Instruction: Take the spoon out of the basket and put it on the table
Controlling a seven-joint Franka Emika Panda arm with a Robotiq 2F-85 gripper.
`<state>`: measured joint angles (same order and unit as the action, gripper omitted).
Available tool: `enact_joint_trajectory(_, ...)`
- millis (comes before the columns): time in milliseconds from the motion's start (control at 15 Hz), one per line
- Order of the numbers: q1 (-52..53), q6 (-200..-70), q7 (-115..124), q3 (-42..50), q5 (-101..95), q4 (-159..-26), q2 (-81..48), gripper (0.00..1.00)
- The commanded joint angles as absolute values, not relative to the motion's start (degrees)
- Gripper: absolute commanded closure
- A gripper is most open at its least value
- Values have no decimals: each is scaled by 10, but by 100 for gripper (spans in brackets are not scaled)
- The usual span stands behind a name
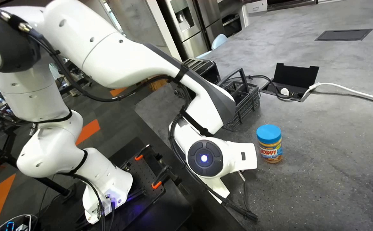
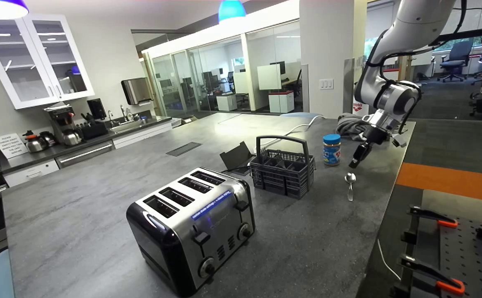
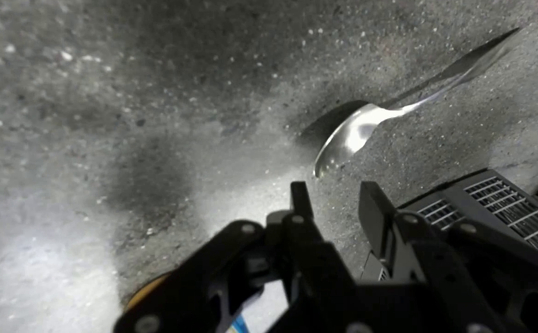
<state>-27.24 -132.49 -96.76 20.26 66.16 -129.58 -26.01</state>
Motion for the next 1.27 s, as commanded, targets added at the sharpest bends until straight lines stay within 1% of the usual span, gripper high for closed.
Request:
enact_joint_trajectory(0, -267, -1324, -960, 200, 647, -1314, -223, 34)
enact_joint_trajectory(200, -241, -1344, -946, 208, 590, -1349, -163, 11)
enact_joint_trajectory(267, -231, -1350, -935, 210, 557, -1360, -140, 4)
enact_joint_trajectory(333, -221, -1360, -920, 214, 520, -1374, -114, 0)
enact_joint_trajectory(733, -189, -1465, -747, 199, 312, -1465, 56, 0)
enact_joint_trajectory(933, -189, -1484, -650, 189, 194, -1493, 121, 0)
enact_joint_trajectory(1200, -193, -1469, -544, 181, 66, -1511, 186, 0)
